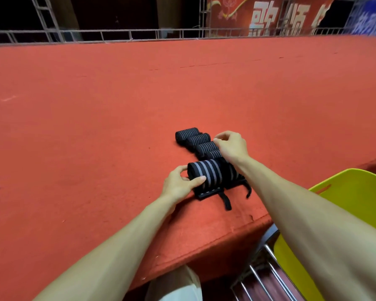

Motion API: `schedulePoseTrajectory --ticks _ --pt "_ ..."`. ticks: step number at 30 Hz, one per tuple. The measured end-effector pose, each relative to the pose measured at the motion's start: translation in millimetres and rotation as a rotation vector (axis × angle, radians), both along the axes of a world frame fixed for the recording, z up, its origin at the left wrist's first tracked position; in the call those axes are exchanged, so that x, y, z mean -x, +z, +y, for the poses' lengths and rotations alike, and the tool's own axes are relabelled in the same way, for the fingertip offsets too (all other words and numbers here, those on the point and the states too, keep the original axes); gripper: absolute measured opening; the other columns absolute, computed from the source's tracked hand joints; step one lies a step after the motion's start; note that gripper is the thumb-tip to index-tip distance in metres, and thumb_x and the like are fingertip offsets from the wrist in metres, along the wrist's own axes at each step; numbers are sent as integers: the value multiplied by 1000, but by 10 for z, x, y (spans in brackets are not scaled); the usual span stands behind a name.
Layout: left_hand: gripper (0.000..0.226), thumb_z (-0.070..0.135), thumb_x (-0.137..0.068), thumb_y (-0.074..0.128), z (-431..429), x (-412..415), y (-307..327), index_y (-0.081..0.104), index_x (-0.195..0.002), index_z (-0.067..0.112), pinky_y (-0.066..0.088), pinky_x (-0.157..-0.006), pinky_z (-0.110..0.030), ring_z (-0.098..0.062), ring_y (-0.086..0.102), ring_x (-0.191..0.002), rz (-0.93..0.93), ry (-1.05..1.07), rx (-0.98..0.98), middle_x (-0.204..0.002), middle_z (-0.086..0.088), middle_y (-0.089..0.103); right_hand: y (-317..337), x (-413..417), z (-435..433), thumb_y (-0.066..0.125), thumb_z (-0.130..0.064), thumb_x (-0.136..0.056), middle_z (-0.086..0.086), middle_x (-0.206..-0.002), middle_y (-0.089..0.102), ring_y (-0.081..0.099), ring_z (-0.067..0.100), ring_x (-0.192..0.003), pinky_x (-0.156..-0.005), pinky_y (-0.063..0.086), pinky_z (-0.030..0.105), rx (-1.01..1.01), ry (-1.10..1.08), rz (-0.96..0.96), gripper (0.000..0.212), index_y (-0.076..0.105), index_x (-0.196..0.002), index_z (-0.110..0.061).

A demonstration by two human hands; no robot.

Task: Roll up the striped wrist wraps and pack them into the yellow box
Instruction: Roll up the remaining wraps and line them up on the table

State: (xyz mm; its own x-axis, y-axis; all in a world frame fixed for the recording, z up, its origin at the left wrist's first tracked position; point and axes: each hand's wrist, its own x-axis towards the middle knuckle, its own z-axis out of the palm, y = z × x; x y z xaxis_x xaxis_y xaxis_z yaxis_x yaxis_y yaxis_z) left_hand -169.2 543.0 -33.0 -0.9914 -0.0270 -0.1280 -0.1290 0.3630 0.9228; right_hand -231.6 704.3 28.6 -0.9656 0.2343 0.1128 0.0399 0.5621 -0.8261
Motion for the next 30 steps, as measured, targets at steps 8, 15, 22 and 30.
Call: schedulePoseTrajectory --ticks 8,15,22,30 --pt "65 53 -85 65 -600 -168 206 46 -140 23 37 -109 -43 -26 48 -125 -10 11 187 -131 -9 53 93 -274 -487 59 -21 -91 2 -110 71 61 17 -107 -88 42 23 -71 130 52 18 71 -104 -15" --pt "29 27 -93 63 -1956 -829 527 60 -121 22 40 -72 -20 -10 54 -89 69 161 179 -107 0 58 144 -589 -1628 63 -21 -90 3 -108 71 62 17 -106 -89 41 23 -137 431 68 18 72 -103 -14" --pt "17 17 -90 63 -3219 -1615 444 67 -106 22 40 -77 -22 -13 59 -87 130 393 276 -96 1 66 -47 -966 -2882 64 -22 -90 -6 -87 65 60 14 -86 -83 48 29 -153 724 -28 15 71 -102 -17" --pt "20 15 -85 63 -4184 -1985 -14 68 -104 21 37 -95 -36 -18 53 -100 266 583 703 -99 3 60 -342 -1147 -3877 66 -22 -90 -8 -83 66 60 10 -82 -80 47 27 -173 905 -100 6 70 -95 -20"
